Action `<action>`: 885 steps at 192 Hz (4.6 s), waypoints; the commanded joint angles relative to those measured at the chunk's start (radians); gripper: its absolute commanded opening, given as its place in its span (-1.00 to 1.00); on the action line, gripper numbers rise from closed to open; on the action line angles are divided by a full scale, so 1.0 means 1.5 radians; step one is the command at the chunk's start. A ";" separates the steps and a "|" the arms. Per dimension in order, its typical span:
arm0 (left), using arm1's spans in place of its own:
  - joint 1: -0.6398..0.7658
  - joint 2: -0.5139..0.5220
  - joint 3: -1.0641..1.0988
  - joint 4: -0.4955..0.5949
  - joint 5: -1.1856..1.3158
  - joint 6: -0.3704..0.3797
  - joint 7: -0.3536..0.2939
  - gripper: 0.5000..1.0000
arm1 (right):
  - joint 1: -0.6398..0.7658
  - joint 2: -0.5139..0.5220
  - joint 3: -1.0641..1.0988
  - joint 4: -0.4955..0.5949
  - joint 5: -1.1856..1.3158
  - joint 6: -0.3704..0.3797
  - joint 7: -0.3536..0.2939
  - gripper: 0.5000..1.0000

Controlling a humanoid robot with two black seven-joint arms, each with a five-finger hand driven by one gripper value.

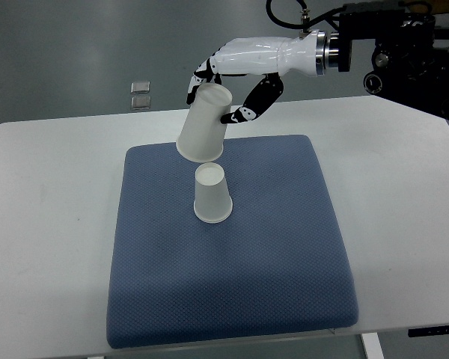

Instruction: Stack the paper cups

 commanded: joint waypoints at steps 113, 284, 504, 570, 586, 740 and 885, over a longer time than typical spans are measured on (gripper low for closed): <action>0.000 0.000 0.000 0.000 0.000 0.000 0.000 1.00 | -0.020 0.023 -0.009 0.001 -0.092 -0.001 0.000 -0.74; 0.000 0.000 0.000 0.000 0.001 0.000 0.000 1.00 | -0.049 0.026 -0.009 -0.005 -0.111 -0.024 0.000 -0.71; 0.000 0.000 0.000 0.000 0.000 0.001 0.000 1.00 | -0.072 0.037 -0.010 -0.008 -0.117 -0.073 0.000 0.42; 0.000 0.000 0.000 0.000 0.000 0.001 0.000 1.00 | -0.094 0.036 -0.004 -0.038 -0.106 -0.071 0.000 0.59; 0.000 0.000 0.000 0.000 0.000 0.000 0.000 1.00 | -0.108 0.041 0.001 -0.066 -0.094 -0.071 0.000 0.59; 0.000 0.000 0.000 0.000 0.000 0.000 0.000 1.00 | -0.252 0.035 0.046 -0.226 0.545 -0.008 0.000 0.58; 0.000 0.000 0.000 0.000 0.000 0.000 0.000 1.00 | -0.412 0.060 0.243 -0.263 0.817 0.008 -0.123 0.59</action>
